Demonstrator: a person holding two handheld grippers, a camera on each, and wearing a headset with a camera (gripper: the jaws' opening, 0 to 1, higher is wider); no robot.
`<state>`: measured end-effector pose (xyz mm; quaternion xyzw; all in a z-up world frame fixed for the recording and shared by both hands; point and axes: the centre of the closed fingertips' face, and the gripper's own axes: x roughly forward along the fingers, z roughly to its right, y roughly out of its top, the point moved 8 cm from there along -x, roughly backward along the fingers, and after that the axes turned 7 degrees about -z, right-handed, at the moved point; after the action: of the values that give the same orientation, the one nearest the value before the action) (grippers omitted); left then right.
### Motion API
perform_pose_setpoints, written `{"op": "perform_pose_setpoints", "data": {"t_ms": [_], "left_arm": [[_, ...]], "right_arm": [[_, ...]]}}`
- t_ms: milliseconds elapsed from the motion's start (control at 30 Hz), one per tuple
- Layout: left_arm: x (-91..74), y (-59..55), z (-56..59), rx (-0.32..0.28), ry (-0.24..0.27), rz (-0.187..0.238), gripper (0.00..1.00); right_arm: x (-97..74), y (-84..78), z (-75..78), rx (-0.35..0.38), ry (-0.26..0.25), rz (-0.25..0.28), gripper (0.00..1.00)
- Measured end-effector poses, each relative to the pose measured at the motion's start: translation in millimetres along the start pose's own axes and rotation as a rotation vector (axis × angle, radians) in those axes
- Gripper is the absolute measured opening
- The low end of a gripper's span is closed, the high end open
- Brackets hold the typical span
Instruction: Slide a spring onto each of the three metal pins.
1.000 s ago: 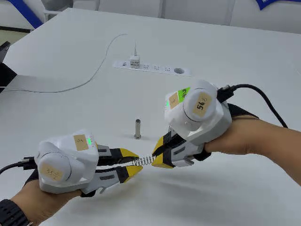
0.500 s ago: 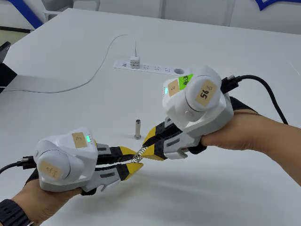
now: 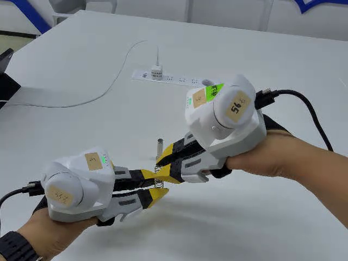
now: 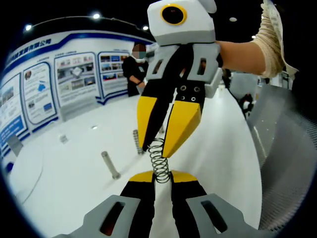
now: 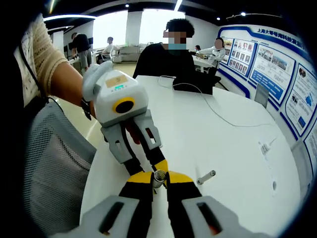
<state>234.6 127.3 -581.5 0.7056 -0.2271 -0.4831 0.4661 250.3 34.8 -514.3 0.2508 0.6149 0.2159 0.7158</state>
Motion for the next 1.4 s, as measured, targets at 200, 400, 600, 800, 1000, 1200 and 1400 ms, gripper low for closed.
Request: {"op": "perform_pose_setpoints", "data": {"t_ms": [200,400,600,800,1000,1200,1400], "left_arm": [[-0.2,-0.3,-1.2,-0.008,0.006,0.003,0.12],[-0.1,-1.6,-0.9,-0.030,0.006,-0.002,0.18],[-4.3,-4.8,-4.7,-0.062,0.025,0.003,0.23],[-7.2,-7.0,-7.4,-0.089,0.041,0.004,0.31],[-10.8,-9.8,-10.8,-0.110,0.062,0.004,0.38],[-13.0,-10.3,-14.4,-0.127,0.082,0.011,0.43],[-14.3,-12.5,-15.1,-0.146,0.094,0.008,0.48]], "right_arm": [[-0.2,0.6,0.7,-0.002,-0.003,-0.003,0.11],[-0.6,1.8,2.5,-0.002,-0.007,-0.003,0.11],[-2.6,0.3,5.3,0.003,-0.016,-0.006,0.11],[-4.1,0.2,6.7,0.004,-0.024,-0.008,0.11],[-7.4,0.1,11.4,0.009,-0.037,-0.006,0.11],[-11.7,1.2,17.2,0.014,-0.053,-0.003,0.11],[-15.0,1.8,24.4,0.020,-0.072,-0.001,0.11]]}}
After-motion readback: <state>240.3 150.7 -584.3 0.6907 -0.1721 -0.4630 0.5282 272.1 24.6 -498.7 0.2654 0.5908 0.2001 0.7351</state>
